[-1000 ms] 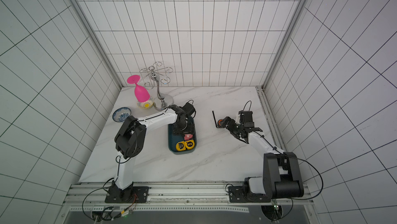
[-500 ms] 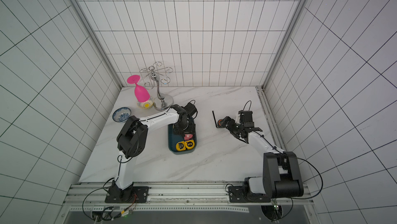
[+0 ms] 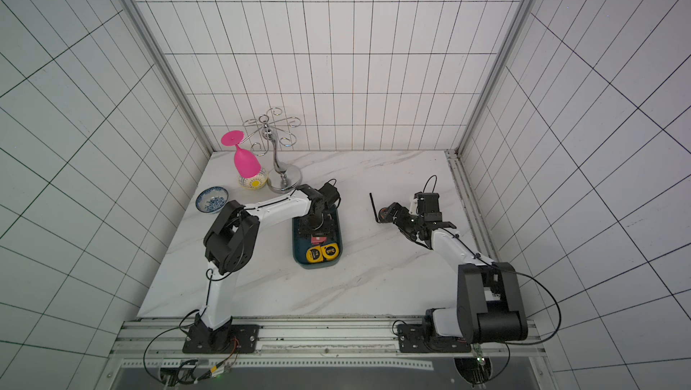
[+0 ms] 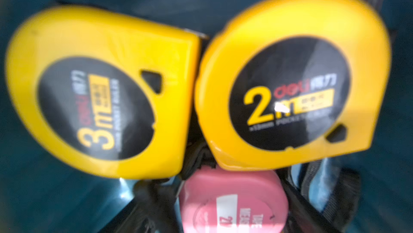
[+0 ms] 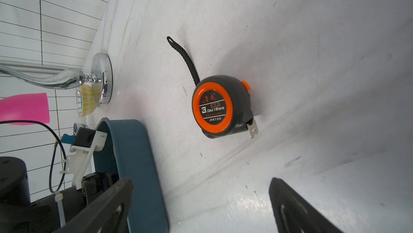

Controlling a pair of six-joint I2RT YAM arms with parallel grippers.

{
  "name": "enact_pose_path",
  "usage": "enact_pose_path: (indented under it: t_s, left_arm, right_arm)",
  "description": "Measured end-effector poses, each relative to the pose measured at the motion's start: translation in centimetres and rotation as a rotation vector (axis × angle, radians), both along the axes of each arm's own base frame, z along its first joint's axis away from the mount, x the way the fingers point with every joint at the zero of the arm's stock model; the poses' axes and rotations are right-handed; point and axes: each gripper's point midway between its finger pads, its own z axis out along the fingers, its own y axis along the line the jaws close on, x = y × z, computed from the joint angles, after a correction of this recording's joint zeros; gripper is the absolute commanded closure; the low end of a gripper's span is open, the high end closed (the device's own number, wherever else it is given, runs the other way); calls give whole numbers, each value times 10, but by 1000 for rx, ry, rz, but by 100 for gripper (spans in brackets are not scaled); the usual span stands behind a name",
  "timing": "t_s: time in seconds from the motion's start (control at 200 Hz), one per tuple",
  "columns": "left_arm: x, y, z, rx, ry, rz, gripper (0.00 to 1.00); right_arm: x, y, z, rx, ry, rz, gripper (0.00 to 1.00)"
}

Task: Take the tape measure out of the storage box
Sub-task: Pick up the tape measure from the storage box.

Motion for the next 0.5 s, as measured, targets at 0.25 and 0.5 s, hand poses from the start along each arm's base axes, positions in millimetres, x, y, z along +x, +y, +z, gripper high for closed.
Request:
enact_pose_path:
  t_s: [0.25,0.5]
  left_arm:
    - [1,-1,5,-7,-10,10,19]
    - [-6,2,3,-2,-4,27,19]
  right_arm:
    - [1,2,-2,10,1,8,1]
    - [2,3,0,13,-4,9,1]
